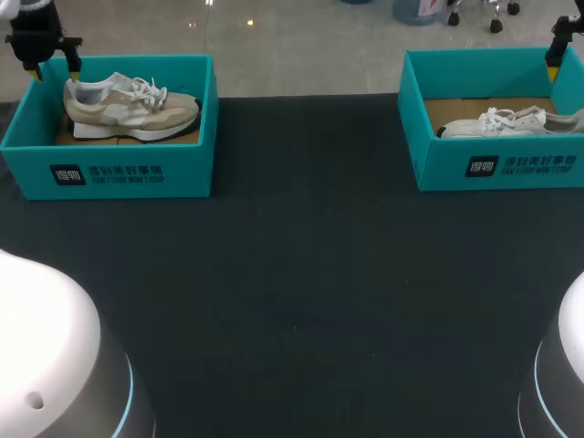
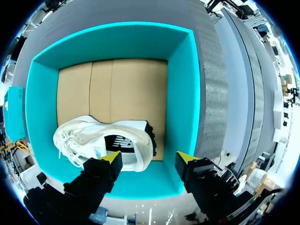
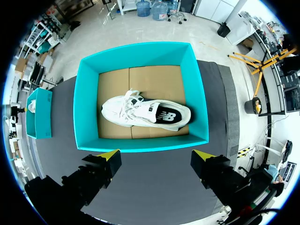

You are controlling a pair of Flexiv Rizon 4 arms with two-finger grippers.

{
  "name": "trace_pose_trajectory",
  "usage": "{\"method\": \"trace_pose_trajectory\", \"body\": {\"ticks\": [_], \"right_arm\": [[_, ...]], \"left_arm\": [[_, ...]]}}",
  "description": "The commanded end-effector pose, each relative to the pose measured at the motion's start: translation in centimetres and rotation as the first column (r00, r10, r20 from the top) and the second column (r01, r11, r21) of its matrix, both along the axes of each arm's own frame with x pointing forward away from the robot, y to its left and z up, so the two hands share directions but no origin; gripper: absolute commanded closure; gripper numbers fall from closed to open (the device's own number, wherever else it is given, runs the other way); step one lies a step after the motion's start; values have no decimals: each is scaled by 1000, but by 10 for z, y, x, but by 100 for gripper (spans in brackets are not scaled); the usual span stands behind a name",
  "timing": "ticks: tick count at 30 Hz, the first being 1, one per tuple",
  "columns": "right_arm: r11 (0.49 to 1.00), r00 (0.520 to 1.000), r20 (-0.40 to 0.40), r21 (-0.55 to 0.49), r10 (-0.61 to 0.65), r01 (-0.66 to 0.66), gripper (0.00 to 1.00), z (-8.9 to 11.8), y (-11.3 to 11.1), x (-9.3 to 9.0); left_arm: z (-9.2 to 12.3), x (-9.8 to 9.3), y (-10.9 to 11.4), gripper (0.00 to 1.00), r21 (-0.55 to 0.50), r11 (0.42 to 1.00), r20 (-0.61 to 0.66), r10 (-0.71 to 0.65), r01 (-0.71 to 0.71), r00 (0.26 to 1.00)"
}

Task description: Take the shoe out of the shoebox, open the shoe tongue, remove and reinsert the insole, then place the shoe into the shoebox

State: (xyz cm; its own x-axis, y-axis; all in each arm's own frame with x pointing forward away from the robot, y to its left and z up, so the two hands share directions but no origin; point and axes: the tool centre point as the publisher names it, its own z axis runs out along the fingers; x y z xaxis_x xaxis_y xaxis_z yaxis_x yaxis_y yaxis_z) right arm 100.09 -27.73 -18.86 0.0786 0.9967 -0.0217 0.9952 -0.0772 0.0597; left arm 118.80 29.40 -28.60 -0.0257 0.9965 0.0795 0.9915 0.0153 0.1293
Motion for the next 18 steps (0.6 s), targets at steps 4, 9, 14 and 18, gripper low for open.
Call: {"method": "trace_pose_trajectory", "body": {"ticks": [4, 9, 14, 18], "right_arm": [[1000, 1000, 1, 0, 0, 0, 0, 0, 0, 0], [1000, 1000, 1, 0, 0, 0, 0, 0, 0, 0], [1000, 1000, 1, 0, 0, 0, 0, 0, 0, 0], [1000, 1000, 1, 0, 0, 0, 0, 0, 0, 0]], "left_arm": [[-13, 17, 3, 45, -23, 999, -36, -26, 25, 999], [-22, 22, 3, 36, -24, 997, -27, -72, 71, 997], [-29, 24, 1, 25, -30, 995, -37, -98, 97, 994], [-37, 25, -1, 18, -44, 994, -42, -100, 98, 994]]}}
